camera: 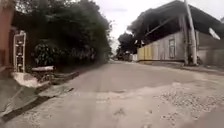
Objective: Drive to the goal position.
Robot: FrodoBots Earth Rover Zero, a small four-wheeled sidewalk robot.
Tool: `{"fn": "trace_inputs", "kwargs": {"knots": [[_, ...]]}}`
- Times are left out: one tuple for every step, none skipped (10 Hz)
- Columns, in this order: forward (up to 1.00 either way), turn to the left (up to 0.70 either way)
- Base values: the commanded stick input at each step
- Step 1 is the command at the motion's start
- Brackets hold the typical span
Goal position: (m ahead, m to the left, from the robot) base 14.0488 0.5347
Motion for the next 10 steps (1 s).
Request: {"fn": "trace_inputs", "kwargs": {"knots": [[0.7,0.09],[0.7,0.02],[0.7,0.0],[0.7,0.0],[0.7,0.09],[0.7,0.08],[0.7,0.04],[0.7,0.08],[0.7,0.04],[0.7,0.0]]}}
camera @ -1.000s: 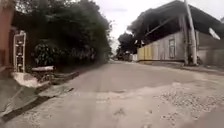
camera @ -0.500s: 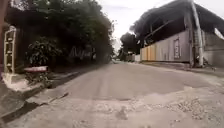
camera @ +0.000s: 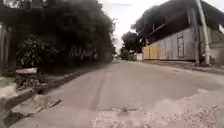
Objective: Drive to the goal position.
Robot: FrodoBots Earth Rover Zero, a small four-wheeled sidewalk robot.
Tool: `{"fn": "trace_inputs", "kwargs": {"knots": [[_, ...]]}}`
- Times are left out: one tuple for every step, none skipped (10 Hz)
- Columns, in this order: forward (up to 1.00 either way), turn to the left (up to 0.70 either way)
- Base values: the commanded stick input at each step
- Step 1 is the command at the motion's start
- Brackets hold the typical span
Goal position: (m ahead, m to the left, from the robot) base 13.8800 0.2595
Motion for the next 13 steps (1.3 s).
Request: {"fn": "trace_inputs", "kwargs": {"knots": [[0.7,0.07],[0.7,0.07],[0.7,0.07],[0.7,-0.25],[0.7,-0.34],[0.7,-0.03],[0.7,0.08],[0.7,0.09],[0.7,0.07],[0.7,0.02],[0.7,0.0],[0.7,0.0],[0.7,0.0]]}}
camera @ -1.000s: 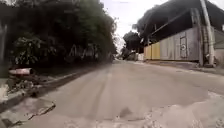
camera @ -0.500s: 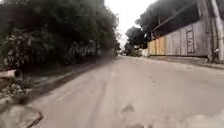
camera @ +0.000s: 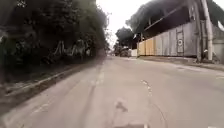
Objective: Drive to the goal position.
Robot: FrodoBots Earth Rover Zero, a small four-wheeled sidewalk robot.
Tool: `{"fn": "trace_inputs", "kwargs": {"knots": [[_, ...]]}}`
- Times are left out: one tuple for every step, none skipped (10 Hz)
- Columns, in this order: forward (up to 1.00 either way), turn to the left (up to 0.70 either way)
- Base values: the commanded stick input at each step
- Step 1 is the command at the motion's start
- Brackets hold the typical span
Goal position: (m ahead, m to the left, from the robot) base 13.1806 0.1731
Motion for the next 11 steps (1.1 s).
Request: {"fn": "trace_inputs", "kwargs": {"knots": [[0.7,0.0],[0.7,0.0],[0.7,0.0],[0.7,0.0],[0.7,0.0],[0.7,0.07],[0.7,0.15],[0.7,0.13],[0.75,0.14],[0.85,0.14],[0.85,0.1]]}}
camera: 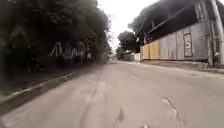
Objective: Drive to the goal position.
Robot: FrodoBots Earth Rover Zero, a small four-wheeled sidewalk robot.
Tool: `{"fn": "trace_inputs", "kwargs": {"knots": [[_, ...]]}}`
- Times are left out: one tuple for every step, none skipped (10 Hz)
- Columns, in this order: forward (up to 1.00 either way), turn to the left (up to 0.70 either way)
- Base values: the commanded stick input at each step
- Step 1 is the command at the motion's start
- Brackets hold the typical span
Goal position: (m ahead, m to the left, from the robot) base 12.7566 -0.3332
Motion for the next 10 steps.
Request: {"fn": "trace_inputs", "kwargs": {"knots": [[0.85,0.1],[0.85,0.0],[0.85,0.0],[0.85,0.06],[0.85,0.01],[0.85,0.06],[0.85,-0.22],[0.85,-0.31],[0.85,-0.27],[0.85,-0.05]]}}
